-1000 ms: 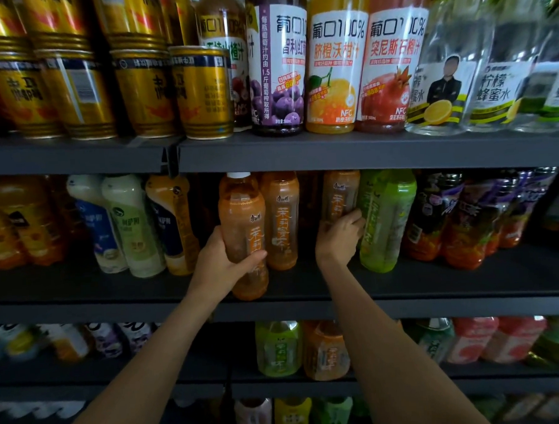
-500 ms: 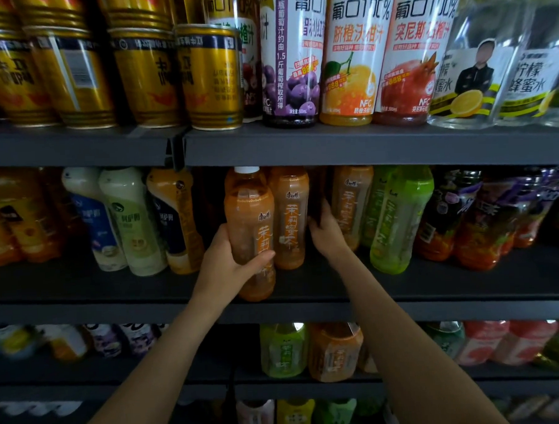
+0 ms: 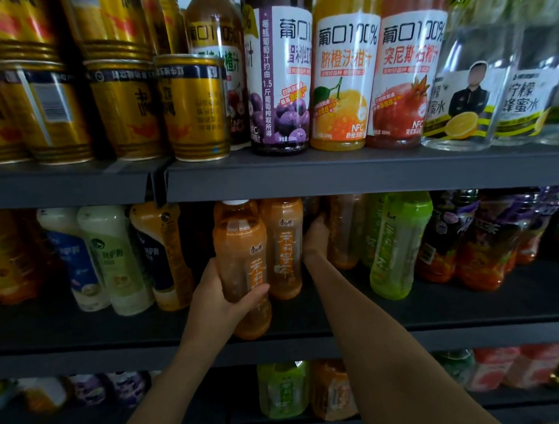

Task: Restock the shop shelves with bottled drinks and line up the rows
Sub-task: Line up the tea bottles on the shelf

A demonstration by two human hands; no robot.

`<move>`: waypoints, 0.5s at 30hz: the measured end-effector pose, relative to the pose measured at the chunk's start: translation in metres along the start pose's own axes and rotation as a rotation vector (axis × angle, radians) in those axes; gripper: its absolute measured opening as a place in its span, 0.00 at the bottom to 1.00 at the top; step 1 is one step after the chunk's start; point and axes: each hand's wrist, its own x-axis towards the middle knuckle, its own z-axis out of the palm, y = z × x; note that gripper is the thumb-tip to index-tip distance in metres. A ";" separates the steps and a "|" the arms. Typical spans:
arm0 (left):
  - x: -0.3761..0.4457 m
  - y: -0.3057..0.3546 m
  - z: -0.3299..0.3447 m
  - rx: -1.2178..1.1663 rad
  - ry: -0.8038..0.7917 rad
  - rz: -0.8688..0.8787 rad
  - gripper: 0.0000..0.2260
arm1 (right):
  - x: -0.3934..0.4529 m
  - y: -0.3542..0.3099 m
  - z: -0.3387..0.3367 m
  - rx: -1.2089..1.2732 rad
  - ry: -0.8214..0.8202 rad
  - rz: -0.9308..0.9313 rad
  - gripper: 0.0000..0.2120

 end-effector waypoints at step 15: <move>-0.002 0.003 0.002 -0.008 0.002 0.014 0.28 | -0.032 0.012 -0.019 -0.190 0.062 -0.037 0.23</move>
